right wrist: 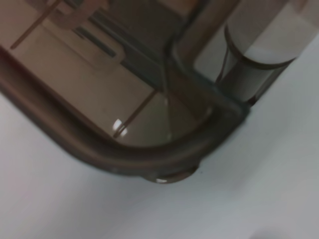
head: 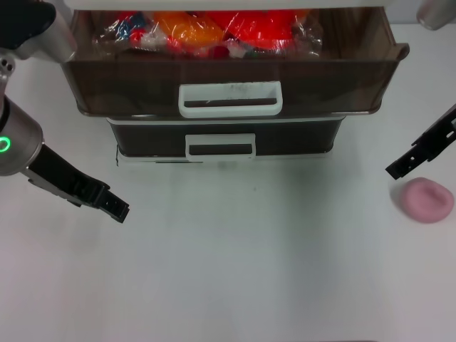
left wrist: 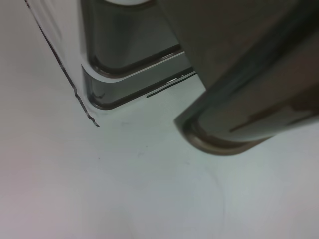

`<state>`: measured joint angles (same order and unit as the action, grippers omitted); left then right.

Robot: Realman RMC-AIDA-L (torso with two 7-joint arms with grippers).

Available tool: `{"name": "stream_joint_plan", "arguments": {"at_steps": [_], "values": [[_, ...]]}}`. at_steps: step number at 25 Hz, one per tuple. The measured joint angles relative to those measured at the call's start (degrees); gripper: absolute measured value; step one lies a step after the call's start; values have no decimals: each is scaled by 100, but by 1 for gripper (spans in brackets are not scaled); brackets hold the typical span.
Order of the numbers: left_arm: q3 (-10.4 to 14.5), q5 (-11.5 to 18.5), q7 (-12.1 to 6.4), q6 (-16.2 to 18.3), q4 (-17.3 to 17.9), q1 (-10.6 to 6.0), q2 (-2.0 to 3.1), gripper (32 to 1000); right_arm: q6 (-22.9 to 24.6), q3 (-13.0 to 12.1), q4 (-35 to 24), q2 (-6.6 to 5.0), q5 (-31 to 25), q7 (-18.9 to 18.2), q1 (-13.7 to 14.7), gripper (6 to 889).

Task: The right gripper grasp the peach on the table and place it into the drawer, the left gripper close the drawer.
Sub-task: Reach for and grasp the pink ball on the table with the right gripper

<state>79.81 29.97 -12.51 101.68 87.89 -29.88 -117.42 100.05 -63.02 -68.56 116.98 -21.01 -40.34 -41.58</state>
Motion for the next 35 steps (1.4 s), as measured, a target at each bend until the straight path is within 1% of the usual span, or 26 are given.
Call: {"name": "stream_joint_plan", "arguments": {"at_steps": [22,26,28,32,35], "values": [[-10,0,-6,1,0,0,0,815,-21,0,0,9,0,-6,-6,833],[-10,0,-6,1,0,14,0,816,-26,0,6,9,38,-33,128,829],[-10,0,-8,1,0,19,0,816,-94,0,28,9,204,-84,244,827],[-11,0,-15,-3,0,28,-1,815,-473,0,140,52,631,-141,443,822],[-13,0,-16,-41,0,35,-5,815,-795,0,304,78,744,-146,532,819]]}}
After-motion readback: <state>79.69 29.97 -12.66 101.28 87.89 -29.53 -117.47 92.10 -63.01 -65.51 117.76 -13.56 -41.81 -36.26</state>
